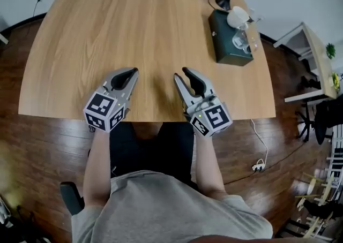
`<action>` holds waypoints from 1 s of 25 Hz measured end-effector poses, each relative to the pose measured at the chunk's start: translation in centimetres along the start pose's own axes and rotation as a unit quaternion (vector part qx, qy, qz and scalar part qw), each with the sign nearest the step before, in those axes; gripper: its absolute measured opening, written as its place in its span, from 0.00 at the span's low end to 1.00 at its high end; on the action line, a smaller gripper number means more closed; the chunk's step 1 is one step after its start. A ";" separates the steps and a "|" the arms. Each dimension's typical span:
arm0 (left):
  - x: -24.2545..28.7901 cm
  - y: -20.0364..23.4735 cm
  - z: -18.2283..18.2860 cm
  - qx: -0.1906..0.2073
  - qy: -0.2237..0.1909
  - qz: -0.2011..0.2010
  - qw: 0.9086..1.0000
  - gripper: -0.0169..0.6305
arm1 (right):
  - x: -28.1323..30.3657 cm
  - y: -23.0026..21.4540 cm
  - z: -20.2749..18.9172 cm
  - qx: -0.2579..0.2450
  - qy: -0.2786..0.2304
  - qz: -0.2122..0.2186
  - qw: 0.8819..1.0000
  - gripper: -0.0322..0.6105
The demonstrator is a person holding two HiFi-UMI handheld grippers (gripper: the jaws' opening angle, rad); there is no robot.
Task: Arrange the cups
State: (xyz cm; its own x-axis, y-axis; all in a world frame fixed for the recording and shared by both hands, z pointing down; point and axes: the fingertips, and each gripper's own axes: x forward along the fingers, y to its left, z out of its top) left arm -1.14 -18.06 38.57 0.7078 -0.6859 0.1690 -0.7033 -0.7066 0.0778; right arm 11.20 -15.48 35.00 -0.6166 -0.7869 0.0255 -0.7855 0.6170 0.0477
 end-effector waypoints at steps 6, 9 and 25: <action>-0.7 0.4 1.1 -0.005 -0.014 0.007 1.000 0.04 | 0.7 0.4 1.2 0.002 -0.001 0.018 1.000 0.23; -0.5 0.5 0.7 -0.004 -0.004 0.003 1.000 0.04 | 1.3 1.1 0.3 0.006 0.011 0.023 1.000 0.23; 0.7 0.1 0.8 -0.001 0.000 -0.006 1.000 0.04 | 0.9 1.3 -0.1 0.017 0.015 0.026 0.999 0.23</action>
State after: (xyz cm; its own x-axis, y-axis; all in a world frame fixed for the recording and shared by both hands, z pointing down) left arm -0.71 -18.75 37.90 0.7159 -0.6777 0.1679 -0.6952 -0.7142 0.0814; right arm 9.63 -15.42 35.14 -0.6548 -0.7537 0.0564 -0.7544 0.6563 0.0116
